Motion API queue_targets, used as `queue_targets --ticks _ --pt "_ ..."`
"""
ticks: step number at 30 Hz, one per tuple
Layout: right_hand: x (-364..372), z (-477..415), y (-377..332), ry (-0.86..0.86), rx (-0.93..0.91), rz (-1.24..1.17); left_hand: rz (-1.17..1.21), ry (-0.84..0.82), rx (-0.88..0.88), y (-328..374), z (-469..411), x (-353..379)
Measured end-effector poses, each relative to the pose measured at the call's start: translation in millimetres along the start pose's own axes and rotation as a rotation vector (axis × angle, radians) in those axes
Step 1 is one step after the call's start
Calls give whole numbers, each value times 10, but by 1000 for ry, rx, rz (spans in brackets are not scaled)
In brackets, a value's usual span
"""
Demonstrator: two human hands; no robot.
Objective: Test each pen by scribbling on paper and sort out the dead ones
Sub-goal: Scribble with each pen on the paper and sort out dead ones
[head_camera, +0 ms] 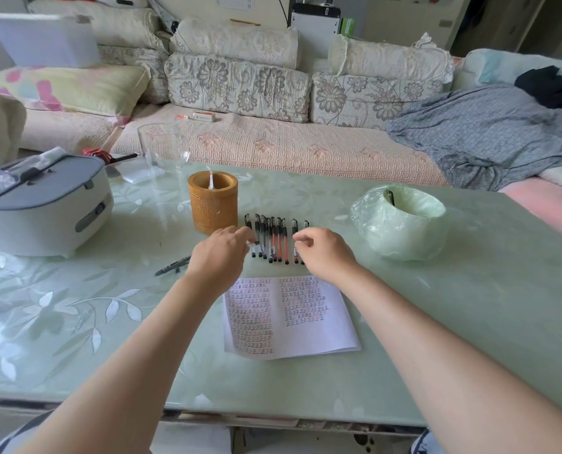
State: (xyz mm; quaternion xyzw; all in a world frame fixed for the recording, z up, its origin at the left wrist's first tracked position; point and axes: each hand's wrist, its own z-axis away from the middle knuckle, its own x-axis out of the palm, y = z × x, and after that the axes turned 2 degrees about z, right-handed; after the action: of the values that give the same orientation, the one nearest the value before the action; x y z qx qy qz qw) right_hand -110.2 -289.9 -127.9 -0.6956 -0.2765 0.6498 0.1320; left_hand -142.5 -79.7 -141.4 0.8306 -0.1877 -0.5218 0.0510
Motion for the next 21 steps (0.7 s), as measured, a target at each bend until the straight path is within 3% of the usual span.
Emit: queue_targets --ticks 4,8,12,18,21 --pt "-26 172 -176 -65 -27 -253 171 -57 74 168 24 -82" --pt "-111 373 -267 -83 -40 -333 252 -100 152 368 76 -207" --pt "-239 527 -310 -51 3 -391 360 -104 99 516 165 -360" --pt "-419 755 -242 18 87 -495 148 -314 25 500 320 -582" --pt "-496 871 -204 56 98 -482 166 -366 -34 451 384 -664"
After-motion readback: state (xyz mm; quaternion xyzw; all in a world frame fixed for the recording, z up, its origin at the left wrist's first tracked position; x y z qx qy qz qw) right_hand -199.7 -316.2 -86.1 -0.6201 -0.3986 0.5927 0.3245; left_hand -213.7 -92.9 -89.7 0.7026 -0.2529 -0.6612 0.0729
